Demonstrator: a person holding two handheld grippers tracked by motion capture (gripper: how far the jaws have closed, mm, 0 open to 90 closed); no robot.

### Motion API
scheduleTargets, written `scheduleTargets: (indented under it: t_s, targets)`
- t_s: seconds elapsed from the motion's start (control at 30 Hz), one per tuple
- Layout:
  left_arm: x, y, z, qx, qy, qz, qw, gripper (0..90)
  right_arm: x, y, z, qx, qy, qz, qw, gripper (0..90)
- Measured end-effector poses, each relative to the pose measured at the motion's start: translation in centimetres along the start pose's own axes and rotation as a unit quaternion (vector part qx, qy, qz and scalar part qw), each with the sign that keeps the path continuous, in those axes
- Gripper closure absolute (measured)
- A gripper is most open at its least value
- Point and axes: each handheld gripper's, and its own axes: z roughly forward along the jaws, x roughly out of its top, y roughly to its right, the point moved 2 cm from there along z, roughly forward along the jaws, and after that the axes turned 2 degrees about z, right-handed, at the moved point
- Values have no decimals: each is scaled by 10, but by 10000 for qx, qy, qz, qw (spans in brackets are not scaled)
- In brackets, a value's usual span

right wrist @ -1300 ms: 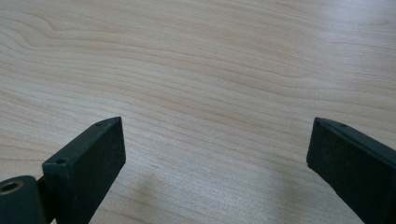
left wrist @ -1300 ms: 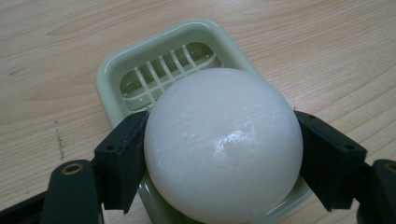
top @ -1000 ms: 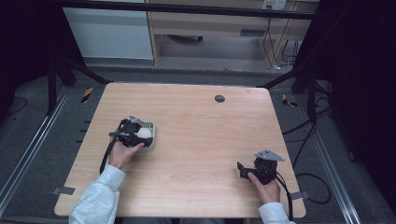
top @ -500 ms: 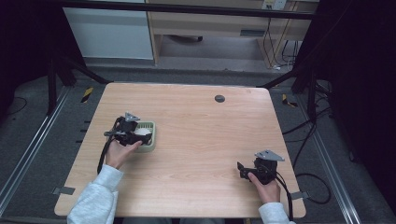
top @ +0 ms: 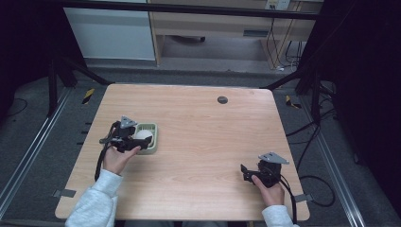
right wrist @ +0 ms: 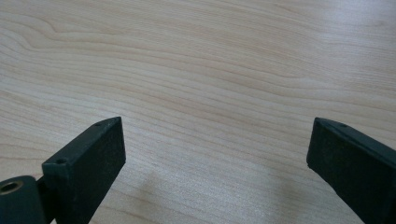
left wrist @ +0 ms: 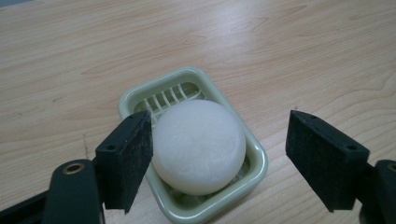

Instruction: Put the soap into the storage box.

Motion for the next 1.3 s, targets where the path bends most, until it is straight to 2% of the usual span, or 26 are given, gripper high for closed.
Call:
scheduleTargets:
  t_s: [0.27,0.33,0.37,0.5,0.77,1.03,1.2,1.3]
  targets:
    - [-16,1,-15,34,166,-95,9998,230,-1,2,-2,-7,36,-2,10000,49]
    - [-21,0,-20,9,228,-169,9996,227,-1,2,-2,-8,46,-19,10000,48]
    - [-26,-1,-24,7,295,-229,9993,226,-1,2,-3,18,23,73,10000,48]
    - [-37,-1,-29,39,391,-227,9990,224,-2,2,-3,3,16,81,10000,47]
    - [-56,0,-35,53,348,-228,9991,203,-2,4,-4,-27,45,56,10000,46]
    - [-80,-1,-43,33,157,-242,9996,195,-3,5,-5,-39,33,60,10000,47]
    - [-90,-3,-47,95,140,-283,9995,198,-3,6,-6,-34,17,113,9999,47]
    - [-96,-1,-49,160,59,-196,9997,201,-3,6,-7,-41,20,109,9999,48]
